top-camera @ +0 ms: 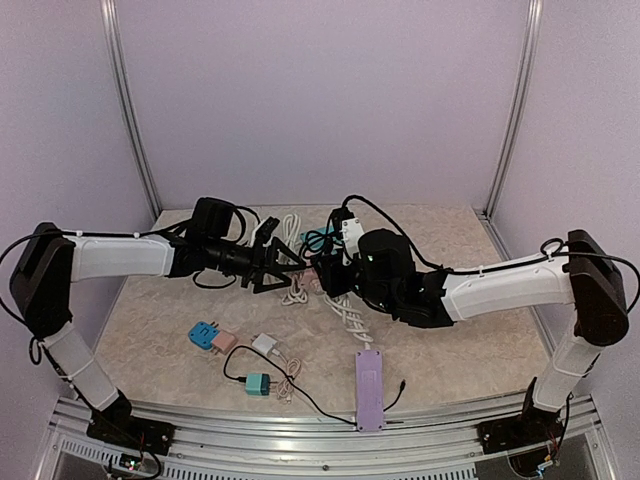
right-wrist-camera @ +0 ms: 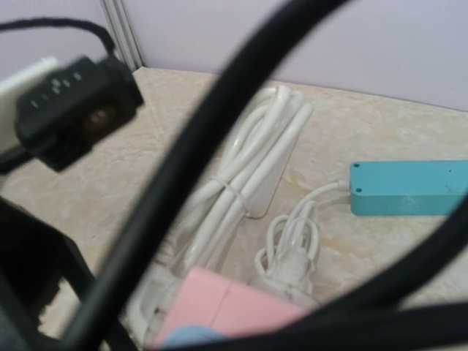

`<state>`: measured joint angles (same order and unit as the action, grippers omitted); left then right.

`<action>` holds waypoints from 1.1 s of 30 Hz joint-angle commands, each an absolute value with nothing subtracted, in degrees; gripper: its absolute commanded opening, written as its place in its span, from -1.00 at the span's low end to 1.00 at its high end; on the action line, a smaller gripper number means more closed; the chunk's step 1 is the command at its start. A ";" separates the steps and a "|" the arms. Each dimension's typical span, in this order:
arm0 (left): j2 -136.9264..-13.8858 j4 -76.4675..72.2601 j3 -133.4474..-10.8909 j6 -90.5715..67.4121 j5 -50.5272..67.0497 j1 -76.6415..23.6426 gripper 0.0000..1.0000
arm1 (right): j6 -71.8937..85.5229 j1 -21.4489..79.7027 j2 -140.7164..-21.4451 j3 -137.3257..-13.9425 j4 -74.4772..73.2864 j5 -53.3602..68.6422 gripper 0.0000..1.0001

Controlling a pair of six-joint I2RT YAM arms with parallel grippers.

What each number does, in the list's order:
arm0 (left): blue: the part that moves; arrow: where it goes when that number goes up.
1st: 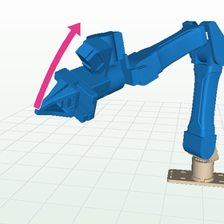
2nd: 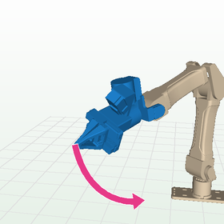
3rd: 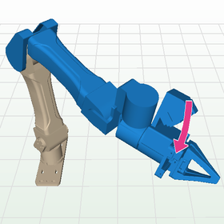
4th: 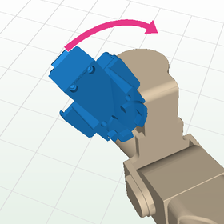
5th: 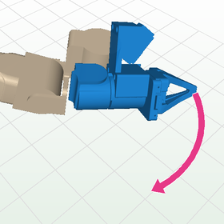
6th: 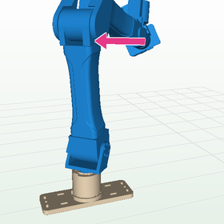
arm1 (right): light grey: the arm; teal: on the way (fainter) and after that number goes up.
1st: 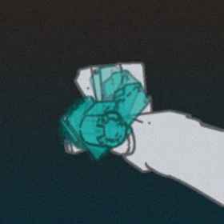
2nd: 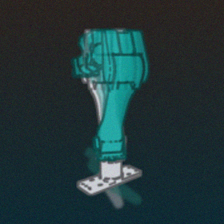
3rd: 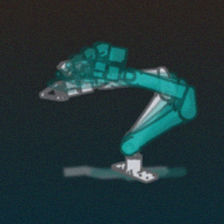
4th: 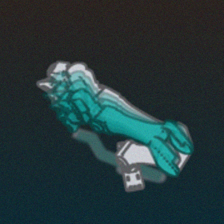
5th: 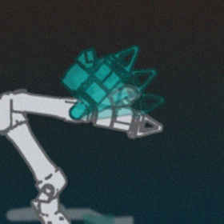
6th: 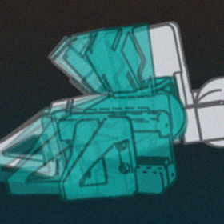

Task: Pull the plug off the socket

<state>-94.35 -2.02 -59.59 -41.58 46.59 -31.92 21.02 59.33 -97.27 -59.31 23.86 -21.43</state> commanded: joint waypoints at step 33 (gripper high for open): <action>-102.57 -6.73 -63.81 -47.57 45.75 -33.75 0.48 | 23.93 59.33 -92.66 -61.17 32.88 -19.06 -1.00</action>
